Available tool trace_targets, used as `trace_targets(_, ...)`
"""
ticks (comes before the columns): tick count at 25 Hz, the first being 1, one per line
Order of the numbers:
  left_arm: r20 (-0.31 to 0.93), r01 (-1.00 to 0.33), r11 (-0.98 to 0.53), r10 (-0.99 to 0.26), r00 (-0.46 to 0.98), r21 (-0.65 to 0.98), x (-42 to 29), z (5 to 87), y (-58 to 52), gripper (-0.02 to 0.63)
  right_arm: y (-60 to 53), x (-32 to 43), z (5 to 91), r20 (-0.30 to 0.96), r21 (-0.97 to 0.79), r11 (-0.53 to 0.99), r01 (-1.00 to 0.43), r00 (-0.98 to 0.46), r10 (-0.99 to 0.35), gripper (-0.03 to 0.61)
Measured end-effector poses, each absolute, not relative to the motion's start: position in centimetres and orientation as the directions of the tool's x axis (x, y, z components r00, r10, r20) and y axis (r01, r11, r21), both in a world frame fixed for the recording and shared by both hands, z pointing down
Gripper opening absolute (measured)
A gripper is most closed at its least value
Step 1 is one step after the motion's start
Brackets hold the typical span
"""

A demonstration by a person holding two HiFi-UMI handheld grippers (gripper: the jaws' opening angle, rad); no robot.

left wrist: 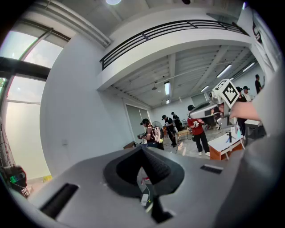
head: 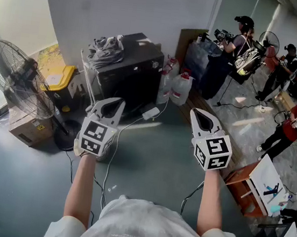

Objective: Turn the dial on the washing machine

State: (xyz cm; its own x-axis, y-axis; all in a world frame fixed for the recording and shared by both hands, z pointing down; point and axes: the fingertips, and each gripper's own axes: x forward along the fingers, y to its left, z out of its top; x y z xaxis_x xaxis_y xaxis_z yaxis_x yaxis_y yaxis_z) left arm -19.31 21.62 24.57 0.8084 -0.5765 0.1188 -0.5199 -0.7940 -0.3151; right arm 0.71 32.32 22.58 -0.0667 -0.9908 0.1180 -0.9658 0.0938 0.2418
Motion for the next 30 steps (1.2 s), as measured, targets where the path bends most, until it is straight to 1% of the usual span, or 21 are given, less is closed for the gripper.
trace_targets(11, 0.125, -0.539, -0.778, -0.600, 0.790, -0.324, -16.7, 24.6, 23.1, 0.015, 33.2, 3.6, 22.8, 0.116, 0.222, 0.131, -0.966, -0.107, -0.988, 0.015)
trace_targets(23, 0.158, -0.557, -0.768, -0.621, 0.767, -0.315, -12.8, 26.3, 25.1, 0.015, 33.8, 7.8, 25.3, 0.162, 0.194, 0.172, -0.966, -0.142, -0.977, 0.015)
trace_targets(30, 0.174, -0.549, -0.776, -0.614, 0.770, -0.310, -11.1, 27.7, 24.2, 0.015, 32.6, 9.6, 26.1, 0.154, 0.169, 0.162, -0.972, -0.137, -0.979, 0.015)
